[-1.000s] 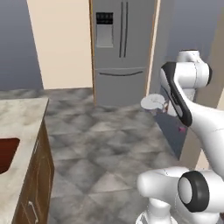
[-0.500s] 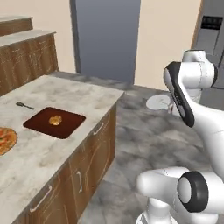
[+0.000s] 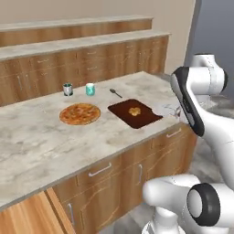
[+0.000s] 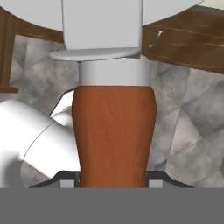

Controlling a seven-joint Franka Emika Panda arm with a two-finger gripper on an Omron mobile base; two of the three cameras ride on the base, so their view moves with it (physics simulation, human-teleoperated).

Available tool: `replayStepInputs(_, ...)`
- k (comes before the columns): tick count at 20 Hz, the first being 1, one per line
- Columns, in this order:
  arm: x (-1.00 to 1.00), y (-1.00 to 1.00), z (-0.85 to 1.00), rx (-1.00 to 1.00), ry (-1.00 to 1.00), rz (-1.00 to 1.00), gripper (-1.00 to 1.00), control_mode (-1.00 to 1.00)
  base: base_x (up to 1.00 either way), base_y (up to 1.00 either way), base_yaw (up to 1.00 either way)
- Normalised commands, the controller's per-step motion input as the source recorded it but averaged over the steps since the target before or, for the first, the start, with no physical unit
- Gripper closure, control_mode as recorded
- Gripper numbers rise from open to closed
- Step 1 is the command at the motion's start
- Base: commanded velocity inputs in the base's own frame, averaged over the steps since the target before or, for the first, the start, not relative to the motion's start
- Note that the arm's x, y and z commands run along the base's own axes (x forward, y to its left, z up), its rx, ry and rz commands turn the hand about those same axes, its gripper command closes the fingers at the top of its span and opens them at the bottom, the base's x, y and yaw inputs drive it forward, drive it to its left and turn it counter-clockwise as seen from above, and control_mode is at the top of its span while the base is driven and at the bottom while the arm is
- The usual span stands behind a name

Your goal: Take the pizza cutter from the drawer on the right and place it on the dining counter for cutting.

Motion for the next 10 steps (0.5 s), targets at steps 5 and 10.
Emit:
replayStepInputs(5,0.0,0.0,0.0,0.0,0.0,0.0,1.0,1.0,0.59,0.17,0.66)
replayStepInputs(10,0.0,0.0,0.0,0.0,0.0,0.0,1.0,1.0,0.77,-0.01,0.43)
